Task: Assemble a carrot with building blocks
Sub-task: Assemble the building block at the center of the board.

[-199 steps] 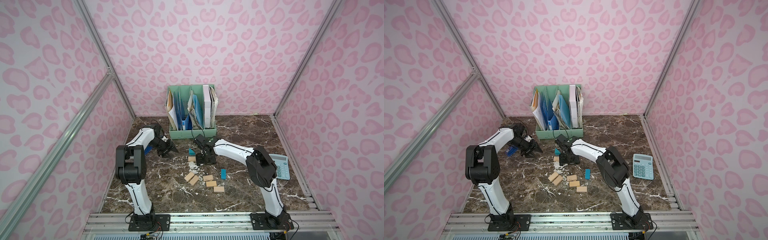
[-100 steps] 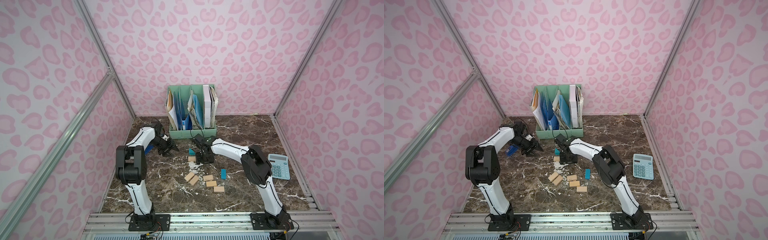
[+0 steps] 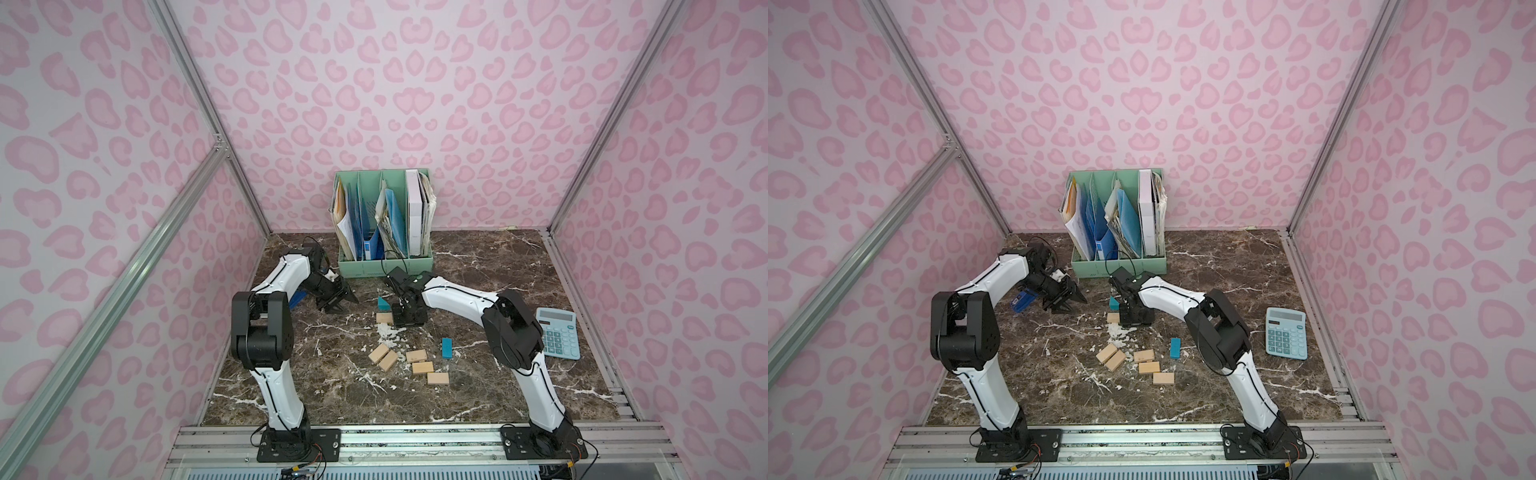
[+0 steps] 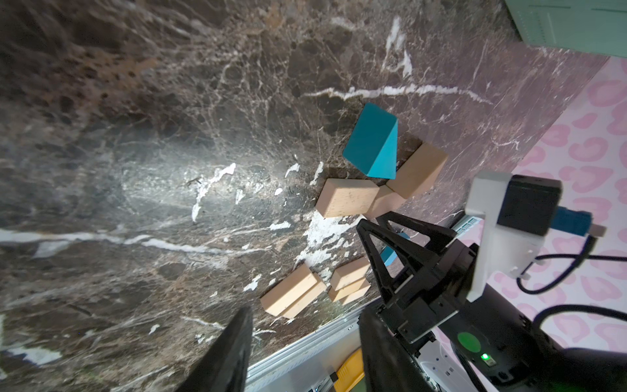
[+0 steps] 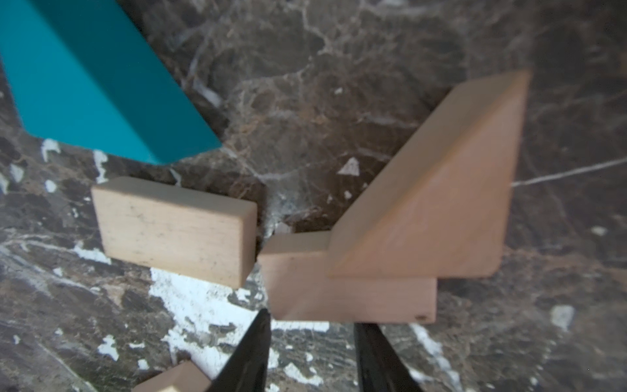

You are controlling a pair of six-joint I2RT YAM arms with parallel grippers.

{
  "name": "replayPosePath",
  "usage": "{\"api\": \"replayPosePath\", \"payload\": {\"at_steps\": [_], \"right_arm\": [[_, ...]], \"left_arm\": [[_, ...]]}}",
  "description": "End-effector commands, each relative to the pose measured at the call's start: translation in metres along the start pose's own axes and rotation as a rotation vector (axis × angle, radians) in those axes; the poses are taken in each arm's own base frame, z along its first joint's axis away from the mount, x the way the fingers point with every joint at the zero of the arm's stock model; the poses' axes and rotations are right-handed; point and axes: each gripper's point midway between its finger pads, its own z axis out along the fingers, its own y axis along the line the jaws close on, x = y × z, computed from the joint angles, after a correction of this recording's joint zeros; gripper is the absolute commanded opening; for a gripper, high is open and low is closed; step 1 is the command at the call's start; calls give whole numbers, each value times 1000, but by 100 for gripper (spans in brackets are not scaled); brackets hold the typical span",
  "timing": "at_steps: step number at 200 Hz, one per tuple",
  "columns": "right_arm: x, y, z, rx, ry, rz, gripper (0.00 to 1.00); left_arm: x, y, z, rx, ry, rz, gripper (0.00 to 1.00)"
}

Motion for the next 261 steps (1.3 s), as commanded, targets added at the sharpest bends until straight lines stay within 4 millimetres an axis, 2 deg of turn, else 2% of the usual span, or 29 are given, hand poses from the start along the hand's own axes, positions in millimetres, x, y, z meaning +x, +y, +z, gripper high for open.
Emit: {"api": "replayPosePath", "payload": {"at_steps": [1, 74, 79, 128, 149, 175, 199, 207, 243, 261], "right_arm": [[0, 5, -1, -18, 5, 0, 38], [-11, 14, -1, -60, -22, 0, 37], [-12, 15, 0, -64, -21, 0, 37], [-12, 19, -3, -76, -19, -8, 35], [-10, 19, -12, -67, -19, -14, 34], [-13, 19, -35, -70, -52, -16, 34], [-23, 5, -51, -52, -89, 9, 34], [-25, -3, -52, -41, -93, 19, 34], [-33, -38, -45, -11, -96, 70, 26], [-35, -48, -40, -4, -90, 87, 21]], "left_arm": [[3, 0, -2, -3, 6, -4, 53], [10, -3, -4, 3, 6, 12, 52], [15, 3, 2, -6, 27, -2, 52], [19, 7, 4, -11, 31, -5, 52], [19, 7, 3, -11, 30, -2, 52], [19, 9, 6, -10, 30, -7, 52], [14, 10, 14, -4, 31, -17, 51], [11, 8, 18, 2, 33, -22, 49], [-5, -6, 32, 44, 27, -31, 23], [-11, -9, 35, 52, 19, -33, 2]]}}
